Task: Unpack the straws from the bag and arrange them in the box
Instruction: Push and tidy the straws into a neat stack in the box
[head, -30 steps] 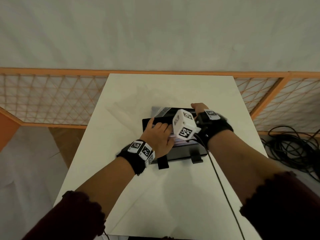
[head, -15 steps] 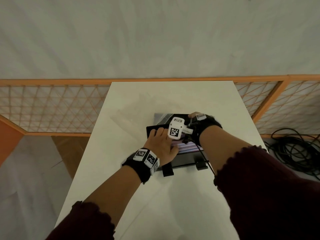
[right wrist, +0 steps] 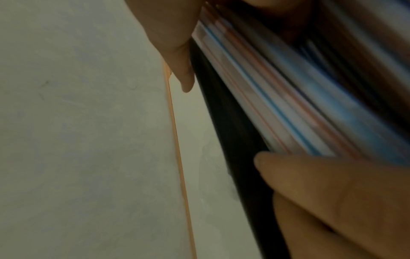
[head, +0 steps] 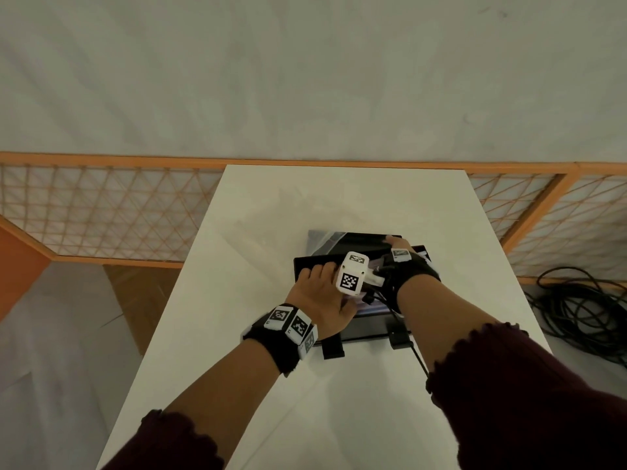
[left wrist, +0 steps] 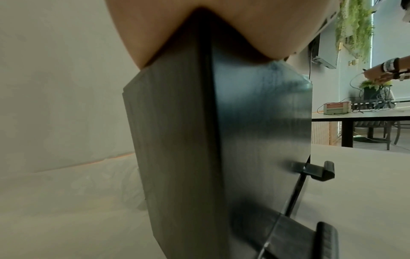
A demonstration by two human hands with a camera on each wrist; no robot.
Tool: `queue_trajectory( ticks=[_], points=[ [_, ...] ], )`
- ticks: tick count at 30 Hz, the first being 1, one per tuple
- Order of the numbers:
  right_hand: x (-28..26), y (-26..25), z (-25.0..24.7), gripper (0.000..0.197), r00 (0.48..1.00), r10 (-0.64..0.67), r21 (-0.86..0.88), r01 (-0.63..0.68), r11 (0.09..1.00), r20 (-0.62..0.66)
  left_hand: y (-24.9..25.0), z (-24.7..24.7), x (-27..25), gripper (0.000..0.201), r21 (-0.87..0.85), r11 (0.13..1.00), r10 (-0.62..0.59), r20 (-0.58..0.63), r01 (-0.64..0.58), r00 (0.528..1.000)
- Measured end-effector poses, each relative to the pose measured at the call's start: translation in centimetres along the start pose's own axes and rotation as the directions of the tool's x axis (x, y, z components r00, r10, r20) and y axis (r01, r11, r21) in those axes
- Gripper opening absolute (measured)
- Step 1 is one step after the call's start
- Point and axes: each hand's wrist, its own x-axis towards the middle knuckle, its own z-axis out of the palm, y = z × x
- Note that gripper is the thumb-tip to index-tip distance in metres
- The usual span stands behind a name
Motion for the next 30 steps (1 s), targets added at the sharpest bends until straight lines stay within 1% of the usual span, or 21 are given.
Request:
queue_trajectory(
  ticks=[2,5,7,8,9,12,15,16,18,20,21,24,27,29,30],
  points=[
    [-0.4,-0.4,-0.2,0.047,1.0,0.02,-0.017,-0.021,1.0,-0.013,0.0,0.2,0.1,0.07,-0.011,1.0,-0.024,0.002,0.024,1.0],
    [-0.1,-0.6,-0.1,0.057,0.999,0.044,-0.03,-0.043,0.999,0.008,-0.1,0.5,0.3,0.078,-0.002,1.0,-0.028,-0.013,0.027,1.0],
    [-0.2,-0.6,0.0,0.057,0.999,0.047,-0.034,-0.048,0.998,-0.013,-0.2,0.6,0.3,0.085,0.009,1.0,-0.018,-0.028,0.018,0.999],
    [-0.4,-0.6,-0.1,0.057,0.999,0.045,-0.014,-0.045,0.999,-0.018,-0.2,0.6,0.4,0.086,0.009,1.0,-0.012,-0.04,0.012,0.999],
    [-0.3,-0.6,-0.1,0.057,0.999,0.032,0.007,-0.032,0.999,-0.006,-0.2,0.7,0.4,0.085,0.007,1.0,-0.009,-0.047,0.009,0.999],
    [-0.1,-0.6,-0.5,0.054,1.0,-0.011,-0.038,0.011,0.999,0.003,-0.1,0.5,0.4,0.09,0.011,1.0,-0.009,-0.025,0.009,1.0],
    [-0.5,-0.6,-0.8,0.055,1.0,0.007,-0.056,-0.007,0.998,-0.006,0.0,0.4,0.4,0.084,-0.011,1.0,-0.013,-0.029,0.012,1.0],
    [-0.5,-0.6,-1.0,0.054,1.0,0.007,-0.079,-0.007,0.997,0.009,0.0,0.3,0.4,0.082,-0.014,1.0,-0.017,-0.029,0.016,0.999],
    [-0.8,-0.5,-1.7,0.047,0.999,0.021,-0.09,-0.017,0.996,0.048,0.1,0.2,0.4,0.078,-0.007,1.0,-0.023,-0.013,0.023,1.0],
    [-1.3,-0.4,-2.0,0.043,0.996,0.051,-0.074,-0.046,0.996,0.068,0.0,0.2,0.4,0.077,-0.003,1.0,-0.025,0.003,0.025,1.0],
    [-1.3,-0.4,-2.0,0.043,0.996,0.047,-0.08,-0.041,0.996,0.074,0.1,0.3,0.5,0.078,-0.007,1.0,-0.027,0.002,0.027,1.0],
    [-1.9,-0.5,-1.6,0.055,0.995,0.026,-0.093,-0.017,0.996,0.098,0.0,0.5,0.5,0.078,-0.023,0.999,-0.03,-0.023,0.03,0.999],
    [-2.3,-0.6,-1.1,0.061,0.99,0.023,-0.121,-0.005,0.993,0.142,-0.1,0.5,0.5,0.081,-0.029,0.999,-0.02,-0.044,0.019,0.999],
    [-3.1,-0.5,-0.7,0.053,0.988,0.037,-0.174,-0.01,0.985,0.153,-0.1,0.5,0.4,0.084,-0.048,0.999,-0.015,-0.068,0.012,0.998],
    [-3.1,-0.4,-0.5,0.044,0.986,0.046,-0.187,-0.015,0.982,0.16,0.0,0.4,0.3,0.087,-0.05,0.999,-0.01,-0.08,0.006,0.997]
  ],
)
